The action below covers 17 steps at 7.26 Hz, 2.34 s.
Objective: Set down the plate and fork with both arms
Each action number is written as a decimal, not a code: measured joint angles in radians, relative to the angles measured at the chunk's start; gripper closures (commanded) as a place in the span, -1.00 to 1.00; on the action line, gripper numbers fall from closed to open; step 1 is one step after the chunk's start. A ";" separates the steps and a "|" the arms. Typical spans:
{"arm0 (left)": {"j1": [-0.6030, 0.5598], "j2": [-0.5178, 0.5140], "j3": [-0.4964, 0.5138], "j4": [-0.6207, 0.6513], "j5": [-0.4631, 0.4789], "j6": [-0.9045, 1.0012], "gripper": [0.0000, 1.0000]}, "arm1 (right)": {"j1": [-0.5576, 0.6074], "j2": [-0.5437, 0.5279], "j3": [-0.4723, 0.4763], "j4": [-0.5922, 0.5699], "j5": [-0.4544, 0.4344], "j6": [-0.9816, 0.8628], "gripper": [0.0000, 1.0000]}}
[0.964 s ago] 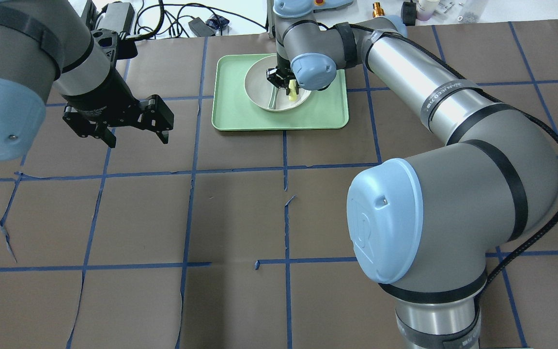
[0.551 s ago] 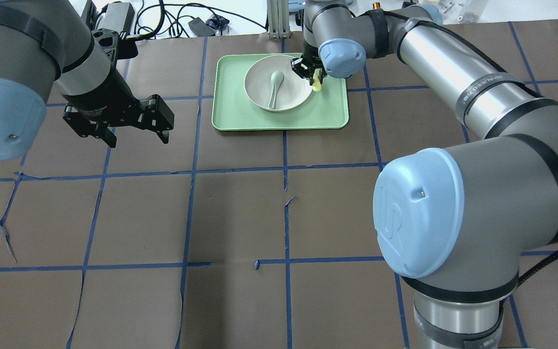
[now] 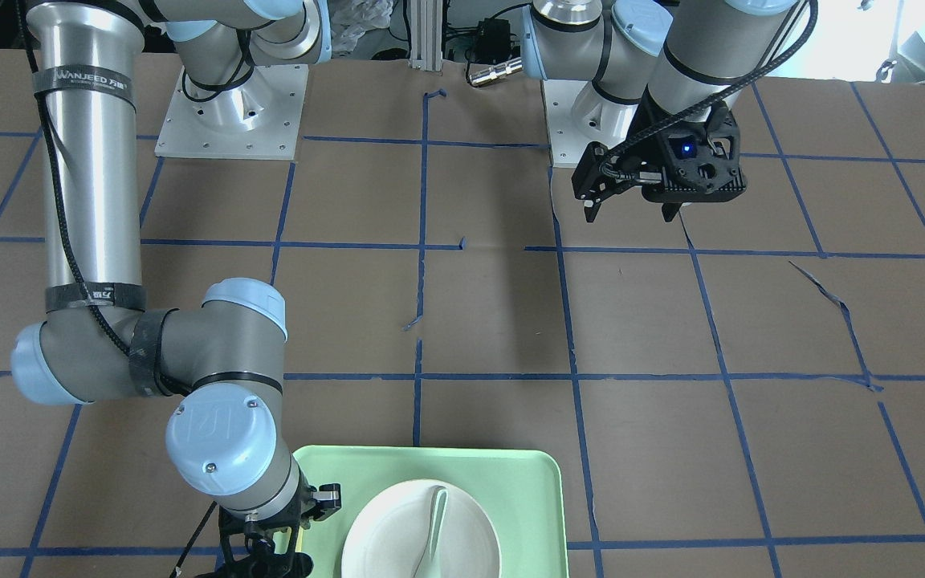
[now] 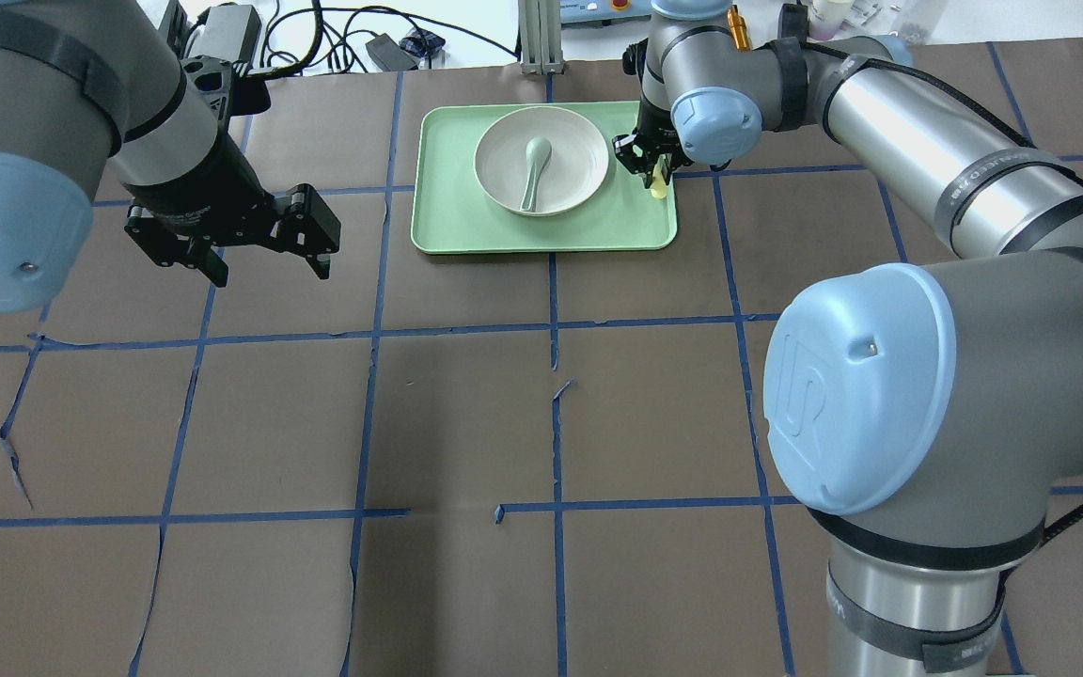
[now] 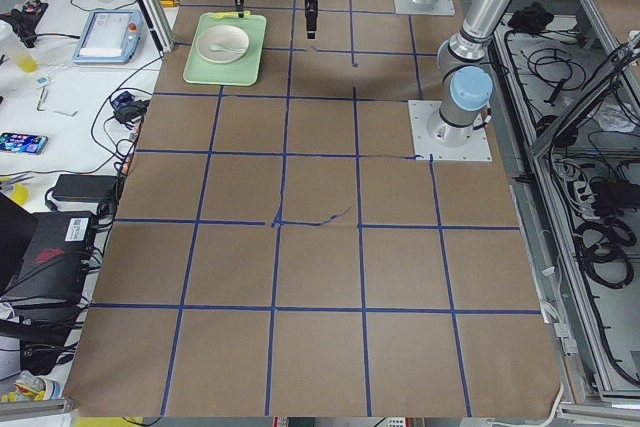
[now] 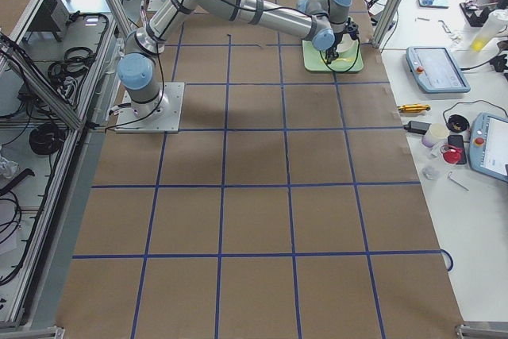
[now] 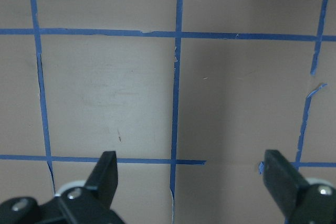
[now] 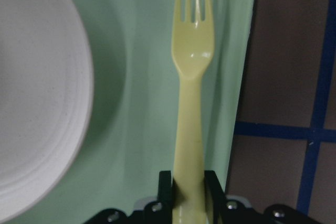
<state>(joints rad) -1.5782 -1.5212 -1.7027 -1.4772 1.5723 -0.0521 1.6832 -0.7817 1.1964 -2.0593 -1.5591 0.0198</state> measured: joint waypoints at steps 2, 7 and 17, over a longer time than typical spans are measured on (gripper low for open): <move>0.000 0.000 0.000 0.000 0.000 0.000 -1.00 | 0.000 0.006 0.011 -0.022 0.057 0.056 0.66; 0.000 0.000 0.000 0.000 0.000 0.000 -1.00 | -0.001 -0.054 0.112 -0.107 0.059 0.002 -1.00; -0.005 0.011 -0.003 0.000 0.001 -0.002 -1.00 | -0.070 -0.841 0.426 0.461 -0.043 -0.008 -1.00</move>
<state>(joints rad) -1.5830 -1.5103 -1.7058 -1.4772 1.5730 -0.0537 1.6131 -1.6228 1.6220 -1.5979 -1.6016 0.0123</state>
